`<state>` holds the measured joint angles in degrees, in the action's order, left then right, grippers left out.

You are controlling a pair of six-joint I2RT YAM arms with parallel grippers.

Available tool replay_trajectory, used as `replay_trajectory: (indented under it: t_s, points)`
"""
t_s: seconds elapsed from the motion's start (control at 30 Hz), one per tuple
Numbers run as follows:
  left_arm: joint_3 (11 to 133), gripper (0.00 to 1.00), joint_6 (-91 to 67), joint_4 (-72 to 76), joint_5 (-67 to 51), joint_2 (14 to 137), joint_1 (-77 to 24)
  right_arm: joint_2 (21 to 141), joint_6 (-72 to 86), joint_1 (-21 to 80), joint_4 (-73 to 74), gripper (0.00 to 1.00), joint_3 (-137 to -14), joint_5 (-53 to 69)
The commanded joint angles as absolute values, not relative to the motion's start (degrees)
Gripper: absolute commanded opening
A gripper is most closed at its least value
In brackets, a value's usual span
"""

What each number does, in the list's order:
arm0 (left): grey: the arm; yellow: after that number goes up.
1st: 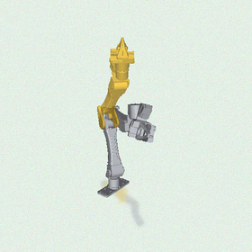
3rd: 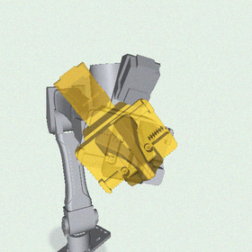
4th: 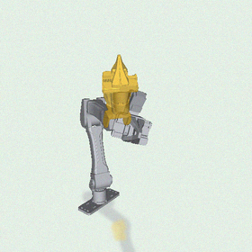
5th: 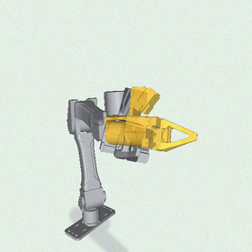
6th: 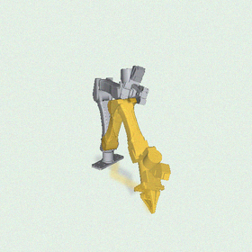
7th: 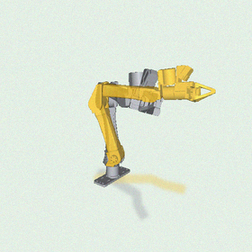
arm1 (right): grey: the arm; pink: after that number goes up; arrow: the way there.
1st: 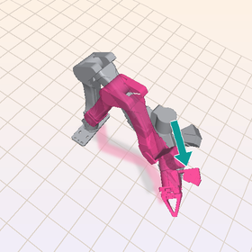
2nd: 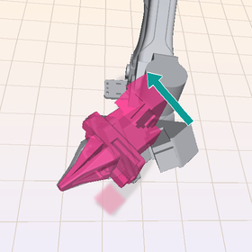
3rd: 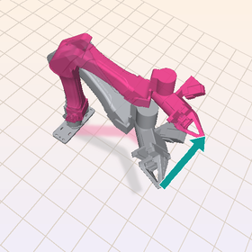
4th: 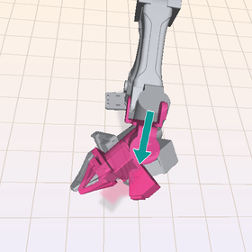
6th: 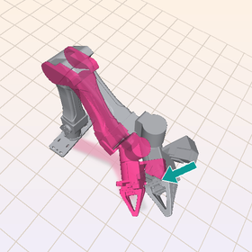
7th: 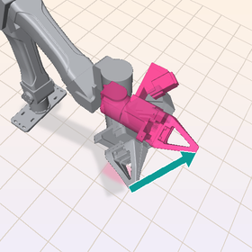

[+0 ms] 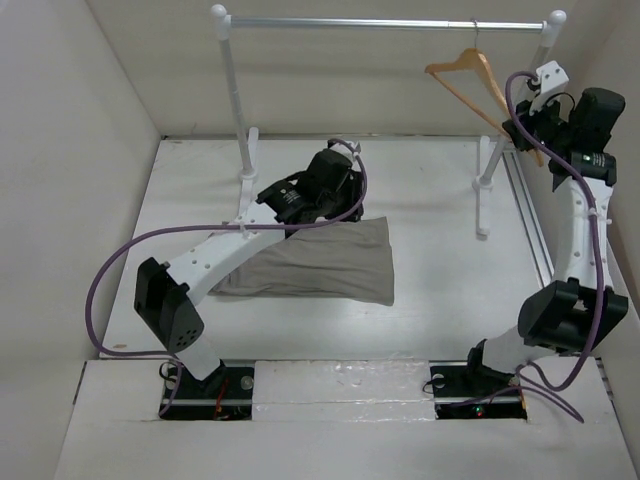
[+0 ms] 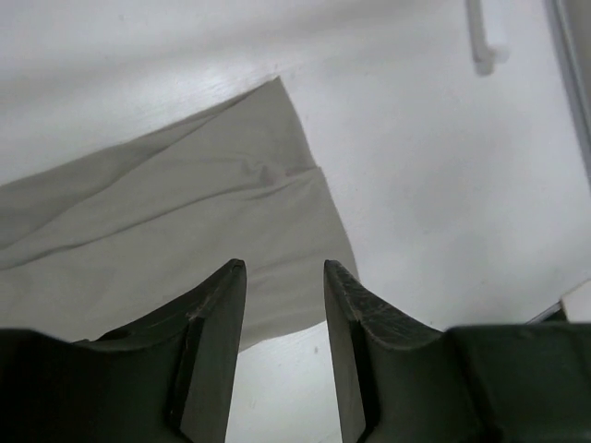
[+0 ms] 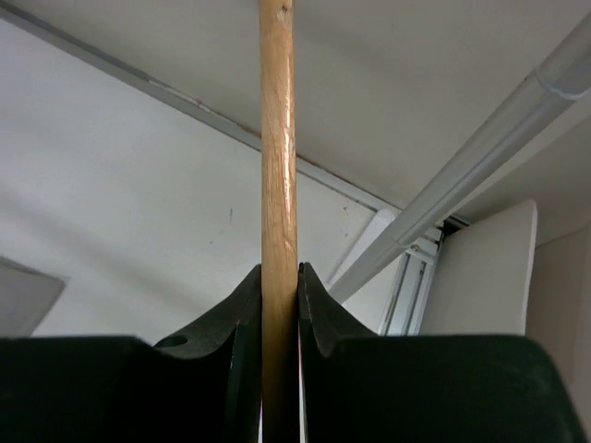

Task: Place the trousers on the hanger
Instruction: Grab a hanger with the right arm

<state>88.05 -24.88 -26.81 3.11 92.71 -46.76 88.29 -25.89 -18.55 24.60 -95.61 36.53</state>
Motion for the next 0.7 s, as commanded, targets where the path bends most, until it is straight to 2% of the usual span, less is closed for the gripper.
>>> replay_trajectory:
  t_s: [0.0, 0.03, 0.17, 0.3, 0.5, 0.67]
  points:
    - [94.3, 0.38, -24.08, -28.04, 2.82, 92.02, -46.67, 82.45, -25.93, -16.61, 18.72, 0.0, -98.88, 32.44]
    - [97.53, 0.44, -24.0, -28.73, 1.86, 92.37, -46.67, 80.35, -26.01, -14.87, 17.33, 0.0, -97.66, 29.04]
    - [102.91, 0.49, -24.34, -29.79, 0.27, 93.34, -46.67, 77.26, -26.02, -13.36, 14.77, 0.0, -94.4, 24.89]
    - [113.71, 0.54, -25.48, -31.73, -2.72, 95.89, -46.67, 74.36, -27.33, -10.91, 12.57, 0.0, -90.8, 20.14]
    - [117.15, 0.61, -28.91, -29.53, -6.14, 96.94, -46.67, 69.63, -32.43, -4.49, 16.87, 0.0, -87.73, 9.24]
    - [117.33, 0.62, -31.28, -26.73, -9.48, 98.17, -46.67, 63.73, -33.22, 3.49, 17.05, 0.0, -77.02, -2.15]
